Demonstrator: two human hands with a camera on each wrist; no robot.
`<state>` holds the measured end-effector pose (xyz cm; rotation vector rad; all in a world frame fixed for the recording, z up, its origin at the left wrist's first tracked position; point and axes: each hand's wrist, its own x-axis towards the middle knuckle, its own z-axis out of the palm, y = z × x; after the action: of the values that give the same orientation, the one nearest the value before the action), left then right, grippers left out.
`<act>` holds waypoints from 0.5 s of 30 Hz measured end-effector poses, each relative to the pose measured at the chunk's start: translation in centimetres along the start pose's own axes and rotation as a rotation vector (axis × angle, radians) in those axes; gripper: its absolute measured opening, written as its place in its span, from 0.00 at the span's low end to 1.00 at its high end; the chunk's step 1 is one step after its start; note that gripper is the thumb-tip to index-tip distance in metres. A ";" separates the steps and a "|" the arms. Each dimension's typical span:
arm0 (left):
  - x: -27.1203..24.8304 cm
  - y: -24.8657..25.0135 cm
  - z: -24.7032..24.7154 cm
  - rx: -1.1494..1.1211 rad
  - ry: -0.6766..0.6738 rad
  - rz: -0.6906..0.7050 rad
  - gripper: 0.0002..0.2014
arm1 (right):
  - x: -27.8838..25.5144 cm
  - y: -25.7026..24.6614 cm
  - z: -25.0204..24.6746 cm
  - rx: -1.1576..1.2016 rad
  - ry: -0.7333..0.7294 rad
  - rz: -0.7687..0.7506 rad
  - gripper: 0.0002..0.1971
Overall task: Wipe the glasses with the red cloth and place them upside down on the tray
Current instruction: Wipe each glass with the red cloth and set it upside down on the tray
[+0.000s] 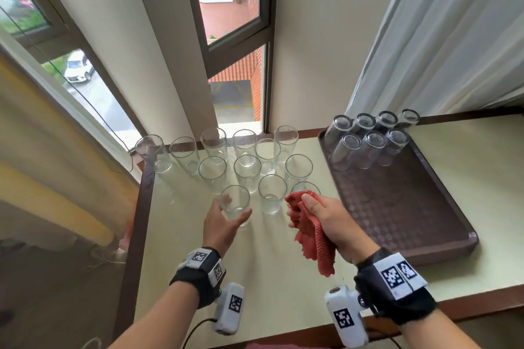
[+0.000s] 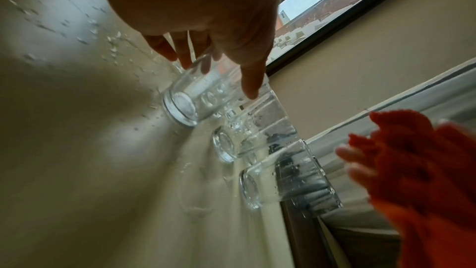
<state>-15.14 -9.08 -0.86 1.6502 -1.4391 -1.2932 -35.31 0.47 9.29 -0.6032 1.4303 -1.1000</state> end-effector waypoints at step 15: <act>-7.8 9.7 -6.3 -0.473 -0.227 0.227 0.23 | -0.4 -2.6 11.8 -0.073 -0.008 -0.442 0.34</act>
<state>-12.66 -4.98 12.24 1.0297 -1.2726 -1.5751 -24.55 -3.58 13.17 -1.0077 1.3681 -1.3889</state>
